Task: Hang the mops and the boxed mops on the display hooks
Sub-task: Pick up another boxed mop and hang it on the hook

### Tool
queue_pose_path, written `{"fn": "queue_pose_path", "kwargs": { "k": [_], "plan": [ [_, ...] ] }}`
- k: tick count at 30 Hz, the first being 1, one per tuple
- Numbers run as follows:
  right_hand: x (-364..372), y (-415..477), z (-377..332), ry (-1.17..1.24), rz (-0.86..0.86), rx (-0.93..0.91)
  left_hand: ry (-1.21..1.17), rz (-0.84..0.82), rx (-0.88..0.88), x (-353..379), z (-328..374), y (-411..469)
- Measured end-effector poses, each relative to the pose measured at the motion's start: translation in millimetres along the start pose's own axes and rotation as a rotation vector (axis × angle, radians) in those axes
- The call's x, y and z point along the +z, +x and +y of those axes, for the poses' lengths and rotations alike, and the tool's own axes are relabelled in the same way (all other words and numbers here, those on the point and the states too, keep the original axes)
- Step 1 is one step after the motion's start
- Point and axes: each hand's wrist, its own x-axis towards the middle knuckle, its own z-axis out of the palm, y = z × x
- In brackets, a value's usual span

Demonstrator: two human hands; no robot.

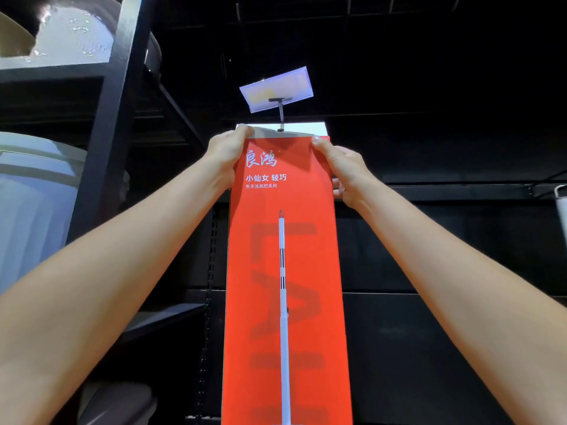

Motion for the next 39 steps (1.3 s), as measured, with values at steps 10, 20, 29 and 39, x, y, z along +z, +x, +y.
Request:
{"fn": "queue_pose_path", "kwargs": {
  "k": [10, 20, 29, 39],
  "plan": [
    [-2.1, 7.4, 25.5, -0.028, 0.011, 0.053, 0.005, -0.031, -0.040, 0.6, -27.9, 10.5],
    [5.1, 7.3, 55.8, -0.012, 0.021, 0.032, 0.144, -0.196, 0.129, -20.3, -81.2, 2.1],
    [-12.5, -38.3, 122.2, -0.094, -0.129, 0.206, 0.125, -0.368, -0.078, -41.5, -155.2, -40.5],
    [-5.2, -28.1, 143.7, -0.138, 0.008, 0.199, 0.271, -0.208, -0.099, -28.5, -182.0, -27.2]
  ]
}}
